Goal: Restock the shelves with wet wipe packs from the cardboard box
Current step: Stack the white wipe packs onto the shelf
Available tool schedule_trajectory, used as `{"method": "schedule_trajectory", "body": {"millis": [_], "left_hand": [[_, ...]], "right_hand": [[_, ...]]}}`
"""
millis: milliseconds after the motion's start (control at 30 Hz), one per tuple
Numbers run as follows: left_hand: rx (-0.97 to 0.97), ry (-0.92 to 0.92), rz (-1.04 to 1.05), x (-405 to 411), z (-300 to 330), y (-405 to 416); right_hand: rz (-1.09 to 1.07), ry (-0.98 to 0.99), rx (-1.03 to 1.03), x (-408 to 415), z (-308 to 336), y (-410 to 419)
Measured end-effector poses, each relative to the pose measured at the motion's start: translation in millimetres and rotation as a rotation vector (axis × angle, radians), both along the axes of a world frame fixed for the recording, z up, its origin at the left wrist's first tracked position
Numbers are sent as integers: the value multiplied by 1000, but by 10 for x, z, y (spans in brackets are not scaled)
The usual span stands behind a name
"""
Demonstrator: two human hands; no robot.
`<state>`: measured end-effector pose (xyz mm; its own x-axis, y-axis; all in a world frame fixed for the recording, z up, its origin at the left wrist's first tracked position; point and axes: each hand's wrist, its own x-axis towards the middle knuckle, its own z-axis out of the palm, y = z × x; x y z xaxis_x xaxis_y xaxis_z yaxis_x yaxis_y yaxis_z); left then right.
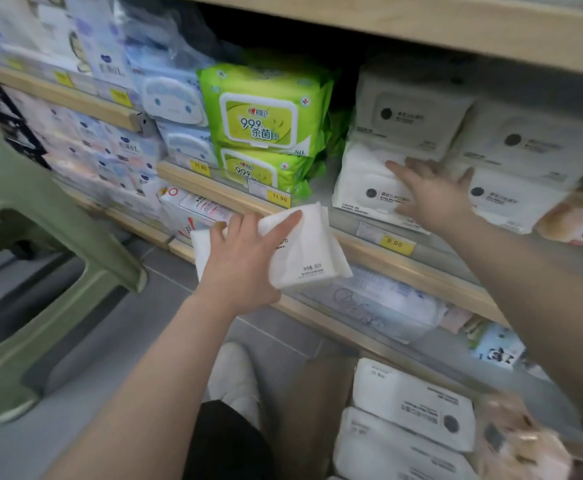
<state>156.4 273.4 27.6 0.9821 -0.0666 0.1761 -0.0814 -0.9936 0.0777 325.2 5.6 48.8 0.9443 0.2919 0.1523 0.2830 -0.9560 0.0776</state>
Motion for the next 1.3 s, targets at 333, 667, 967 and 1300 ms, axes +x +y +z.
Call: {"method": "schedule_trajectory", "body": {"millis": [333, 667, 967, 1300], "left_hand": [[49, 26, 1, -53, -172, 125], [50, -128, -119, -66, -111, -154], [-136, -235, -345, -259, 175, -960], [-1635, 568, -31, -257, 308, -1351]], "right_hand": [[-71, -106, 158, 230, -217, 325], [155, 176, 573, -754, 15, 222], [-61, 620, 1408, -1642, 100, -230], [-28, 461, 1441, -2109, 332, -1104]]}}
